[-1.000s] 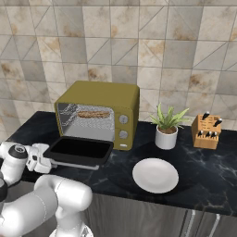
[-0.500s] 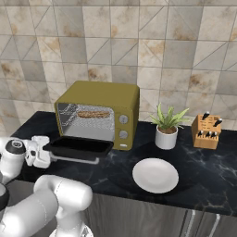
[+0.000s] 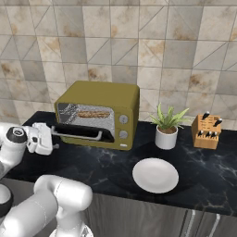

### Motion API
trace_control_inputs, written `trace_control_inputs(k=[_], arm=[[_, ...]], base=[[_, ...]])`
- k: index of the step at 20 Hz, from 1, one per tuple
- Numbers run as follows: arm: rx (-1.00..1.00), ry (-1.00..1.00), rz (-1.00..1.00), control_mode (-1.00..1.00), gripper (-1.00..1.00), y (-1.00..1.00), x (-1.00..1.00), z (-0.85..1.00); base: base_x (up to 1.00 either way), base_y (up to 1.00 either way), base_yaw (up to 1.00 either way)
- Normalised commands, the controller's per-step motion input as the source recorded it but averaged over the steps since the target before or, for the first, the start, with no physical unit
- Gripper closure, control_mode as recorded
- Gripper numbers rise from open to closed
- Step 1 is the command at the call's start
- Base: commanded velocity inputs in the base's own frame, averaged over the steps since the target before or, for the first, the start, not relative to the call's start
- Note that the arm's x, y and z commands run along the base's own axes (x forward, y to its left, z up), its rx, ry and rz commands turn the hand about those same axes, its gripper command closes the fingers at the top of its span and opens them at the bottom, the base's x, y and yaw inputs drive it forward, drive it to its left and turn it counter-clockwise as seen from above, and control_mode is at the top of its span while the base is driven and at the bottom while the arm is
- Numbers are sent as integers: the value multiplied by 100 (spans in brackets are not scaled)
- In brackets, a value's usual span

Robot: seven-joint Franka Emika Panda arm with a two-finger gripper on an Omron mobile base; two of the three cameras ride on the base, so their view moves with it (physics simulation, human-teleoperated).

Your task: Pull the toaster oven rack outwards. Pick up the baguette from the plate and place it on the toaster oven rack. Close the toaster oven door fully and set the temperature to the lowest setting.

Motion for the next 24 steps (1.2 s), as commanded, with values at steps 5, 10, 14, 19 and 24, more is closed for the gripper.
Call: trace_control_inputs(k=[5,10,14,19,24], arm=[[2,0,0,-100,-100,-44,25,65],[1,0,0,-100,-100,-39,25,73],[0,0,0,-100,-100,-37,20,80],[1,0,0,-100,-100,-38,27,77],[1,0,0,-100,-100,-39,27,76]], base=[[0,0,0],[0,0,0],[0,0,0],[0,0,0],[0,0,0]])
